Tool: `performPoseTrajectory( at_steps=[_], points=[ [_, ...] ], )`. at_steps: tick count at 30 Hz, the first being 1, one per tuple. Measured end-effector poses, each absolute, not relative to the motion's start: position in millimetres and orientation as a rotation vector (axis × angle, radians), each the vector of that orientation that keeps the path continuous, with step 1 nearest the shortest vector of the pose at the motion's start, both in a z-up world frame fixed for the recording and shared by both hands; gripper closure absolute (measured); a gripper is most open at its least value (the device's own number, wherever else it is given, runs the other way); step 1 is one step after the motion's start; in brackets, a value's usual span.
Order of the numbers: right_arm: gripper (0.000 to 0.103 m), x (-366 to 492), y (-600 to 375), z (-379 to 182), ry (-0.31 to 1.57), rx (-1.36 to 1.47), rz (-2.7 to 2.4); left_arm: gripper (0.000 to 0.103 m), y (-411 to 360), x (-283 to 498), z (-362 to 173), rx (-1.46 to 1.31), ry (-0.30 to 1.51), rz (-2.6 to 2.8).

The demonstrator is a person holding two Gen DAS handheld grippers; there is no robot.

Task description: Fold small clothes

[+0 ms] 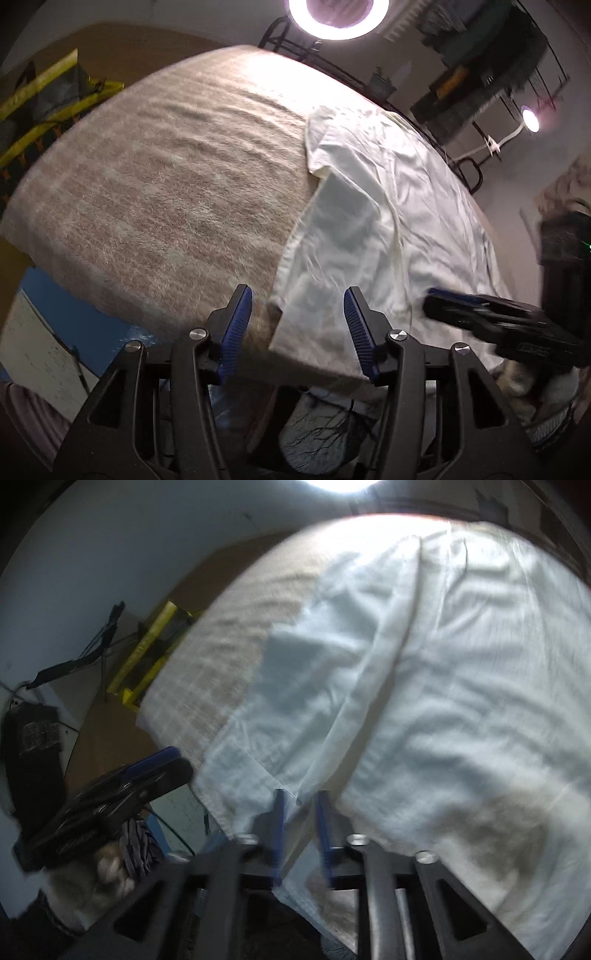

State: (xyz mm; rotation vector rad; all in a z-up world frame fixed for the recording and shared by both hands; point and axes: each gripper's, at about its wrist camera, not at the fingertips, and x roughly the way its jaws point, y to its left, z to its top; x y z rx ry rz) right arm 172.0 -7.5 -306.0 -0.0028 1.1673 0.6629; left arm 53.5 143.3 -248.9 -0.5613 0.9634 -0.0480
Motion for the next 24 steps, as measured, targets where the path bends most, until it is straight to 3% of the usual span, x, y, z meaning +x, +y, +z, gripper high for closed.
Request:
performPoseTrajectory(
  at_steps=[5, 14, 18, 22, 23, 24],
  points=[
    [0.052, 178, -31, -252, 1.037, -0.006, 0.670, 0.050, 143, 68, -270, -0.616, 1.013, -0.070],
    [0.053, 222, -10, -192, 0.820, -0.064, 0.644, 0.053, 129, 70, -269, -0.497, 0.985, -0.078],
    [0.053, 256, 10, -192, 0.836, -0.001, 0.670, 0.056, 126, 71, -270, -0.475, 0.973, -0.075],
    [0.053, 288, 26, -201, 0.893, -0.004, 0.644, 0.069, 121, 71, -271, -0.446, 0.967, -0.083],
    [0.053, 298, 31, -205, 0.910, -0.011, 0.636, 0.083, 120, 72, -272, -0.449, 0.972, -0.091],
    [0.053, 303, 35, -210, 0.918, -0.017, 0.633, 0.090, 121, 73, -274, -0.464, 0.982, -0.105]
  ],
)
